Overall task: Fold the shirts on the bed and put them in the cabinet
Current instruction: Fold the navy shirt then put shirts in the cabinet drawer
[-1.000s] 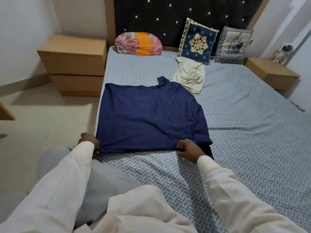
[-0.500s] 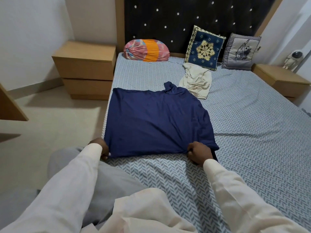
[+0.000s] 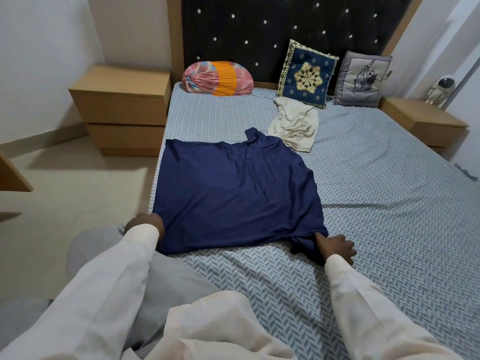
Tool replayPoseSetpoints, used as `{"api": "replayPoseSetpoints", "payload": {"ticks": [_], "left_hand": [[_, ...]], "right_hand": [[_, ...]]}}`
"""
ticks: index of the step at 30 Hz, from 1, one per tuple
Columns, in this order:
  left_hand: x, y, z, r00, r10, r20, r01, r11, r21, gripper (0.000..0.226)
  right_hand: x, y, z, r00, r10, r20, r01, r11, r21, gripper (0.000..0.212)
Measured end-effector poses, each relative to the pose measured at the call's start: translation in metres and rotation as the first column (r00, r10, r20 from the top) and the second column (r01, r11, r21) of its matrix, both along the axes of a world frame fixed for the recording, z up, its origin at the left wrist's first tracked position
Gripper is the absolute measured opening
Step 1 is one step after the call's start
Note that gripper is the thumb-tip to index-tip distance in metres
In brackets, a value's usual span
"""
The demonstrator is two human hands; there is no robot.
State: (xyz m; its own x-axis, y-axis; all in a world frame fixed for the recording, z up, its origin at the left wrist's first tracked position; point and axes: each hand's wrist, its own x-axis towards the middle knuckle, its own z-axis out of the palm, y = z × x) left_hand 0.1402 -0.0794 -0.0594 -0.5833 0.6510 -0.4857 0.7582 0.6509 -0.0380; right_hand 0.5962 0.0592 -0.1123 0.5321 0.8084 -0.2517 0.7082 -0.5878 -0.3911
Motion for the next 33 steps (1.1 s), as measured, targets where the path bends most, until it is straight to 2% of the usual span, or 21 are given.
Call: {"api": "replayPoseSetpoints", "payload": {"ticks": [2, 5, 7, 9, 11, 13, 17, 19, 21, 24, 26, 28, 31, 33], "left_hand": [[0.005, 0.009, 0.005, 0.994, -0.114, -0.003, 0.113, 0.986, 0.119, 0.052], [0.028, 0.028, 0.010, 0.923, -0.352, 0.154, 0.328, 0.931, 0.159, 0.082], [0.051, 0.041, 0.011, 0.873, -0.432, 0.224, 0.416, 0.902, 0.118, 0.094], [0.072, 0.051, 0.008, 0.838, -0.471, 0.276, 0.477, 0.877, 0.048, 0.100], [0.088, 0.057, 0.002, 0.815, -0.505, 0.285, 0.540, 0.840, -0.056, 0.105], [0.094, 0.058, -0.003, 0.808, -0.548, 0.217, 0.581, 0.801, -0.142, 0.108], [0.090, 0.054, -0.006, 0.806, -0.574, 0.147, 0.591, 0.795, -0.138, 0.106], [0.089, 0.052, -0.009, 0.809, -0.575, 0.121, 0.586, 0.804, -0.102, 0.104], [0.088, 0.049, -0.013, 0.809, -0.582, 0.087, 0.588, 0.804, -0.086, 0.104], [0.088, 0.048, -0.015, 0.803, -0.591, 0.080, 0.596, 0.798, -0.083, 0.103], [0.089, 0.048, -0.015, 0.799, -0.596, 0.082, 0.601, 0.796, -0.072, 0.104], [0.089, 0.048, -0.016, 0.799, -0.592, 0.105, 0.599, 0.797, -0.074, 0.112], [0.090, 0.048, -0.012, 0.825, -0.548, 0.141, 0.560, 0.826, -0.068, 0.115], [0.088, 0.050, -0.013, 0.852, -0.501, 0.155, 0.511, 0.859, -0.032, 0.103]], "right_hand": [[-0.004, 0.002, -0.002, 0.993, 0.116, 0.020, -0.116, 0.993, 0.004, 0.062], [-0.013, 0.005, 0.003, 0.972, 0.230, -0.050, -0.225, 0.971, 0.079, 0.038], [-0.011, 0.005, 0.009, 0.959, 0.216, -0.184, -0.190, 0.970, 0.151, 0.027], [-0.003, 0.004, 0.015, 0.944, 0.179, -0.279, -0.130, 0.974, 0.184, 0.030], [0.007, 0.003, 0.021, 0.942, 0.109, -0.317, -0.045, 0.978, 0.204, 0.034], [0.017, 0.001, 0.023, 0.956, 0.020, -0.293, 0.041, 0.978, 0.203, 0.034], [0.038, -0.003, 0.018, 0.993, -0.007, -0.116, 0.003, 0.999, -0.034, 0.053], [0.045, -0.006, 0.017, 0.998, -0.016, -0.052, 0.011, 0.995, -0.096, 0.051], [0.050, -0.004, 0.018, 0.998, -0.027, -0.050, 0.023, 0.996, -0.083, 0.047], [0.043, 0.012, 0.021, 0.979, 0.065, -0.192, -0.064, 0.998, 0.010, 0.037], [0.032, 0.022, 0.018, 0.955, 0.141, -0.261, -0.130, 0.990, 0.058, 0.041], [0.022, 0.029, 0.015, 0.952, 0.177, -0.251, -0.163, 0.984, 0.078, 0.042], [0.018, 0.032, 0.013, 0.976, 0.087, -0.200, -0.081, 0.996, 0.041, 0.021], [0.020, 0.031, 0.012, 0.990, -0.036, -0.136, 0.039, 0.999, 0.022, 0.037]]}}
